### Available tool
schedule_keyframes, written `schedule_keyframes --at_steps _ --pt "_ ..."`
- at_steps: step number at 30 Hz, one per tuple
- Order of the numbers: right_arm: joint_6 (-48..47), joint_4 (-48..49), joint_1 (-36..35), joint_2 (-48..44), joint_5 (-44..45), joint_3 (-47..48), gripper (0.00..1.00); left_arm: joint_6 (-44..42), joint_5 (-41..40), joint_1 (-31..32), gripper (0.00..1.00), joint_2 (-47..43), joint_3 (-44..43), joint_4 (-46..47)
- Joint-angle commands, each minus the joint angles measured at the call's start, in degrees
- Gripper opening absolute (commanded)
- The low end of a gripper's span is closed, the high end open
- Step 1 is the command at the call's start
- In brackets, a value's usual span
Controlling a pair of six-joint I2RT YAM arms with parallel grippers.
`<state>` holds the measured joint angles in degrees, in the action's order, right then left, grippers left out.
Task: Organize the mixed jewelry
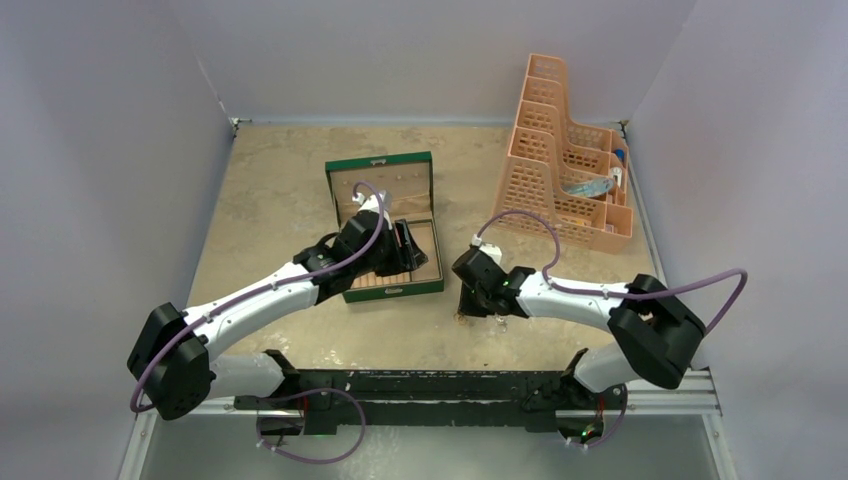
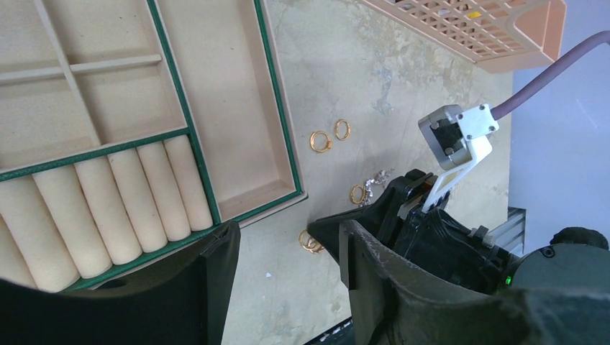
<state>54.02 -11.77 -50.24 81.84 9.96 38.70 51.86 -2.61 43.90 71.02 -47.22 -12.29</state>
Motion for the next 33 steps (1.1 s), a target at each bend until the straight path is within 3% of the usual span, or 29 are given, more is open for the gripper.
schedule_keyframes --at_steps 1,10,15,19,22,27,33 --pt "0.5 -1.6 -0.3 -0.4 2.8 2.3 0.10 -1.9 -1.3 -0.4 0.53 -2.0 -0.8 0.2" --pt "-0.9 -2.3 -0.3 -2.4 2.6 2.3 0.01 -1.1 -0.3 -0.5 0.53 -1.9 -0.3 0.3" --pt "-1.8 -1.6 -0.3 -4.0 1.9 1.9 0.00 -1.1 0.1 -0.5 0.53 -1.5 -0.3 0.5" --pt "-2.1 -2.2 -0.3 -4.1 1.7 2.0 0.20 -1.0 0.3 -0.5 0.53 -1.5 -0.3 0.5" --pt "-3.2 -3.0 -0.3 -3.4 1.4 2.0 0.30 -0.9 0.2 -0.5 0.53 -1.5 -0.2 0.5" --pt "-4.2 -3.2 -0.3 -2.8 -0.6 1.3 0.31 -0.7 0.4 -0.5 0.53 -1.2 0.1 0.8" --pt "-4.0 -3.8 -0.3 -3.2 -1.7 1.7 0.24 -0.7 0.5 -0.4 0.53 -0.8 0.3 0.9"
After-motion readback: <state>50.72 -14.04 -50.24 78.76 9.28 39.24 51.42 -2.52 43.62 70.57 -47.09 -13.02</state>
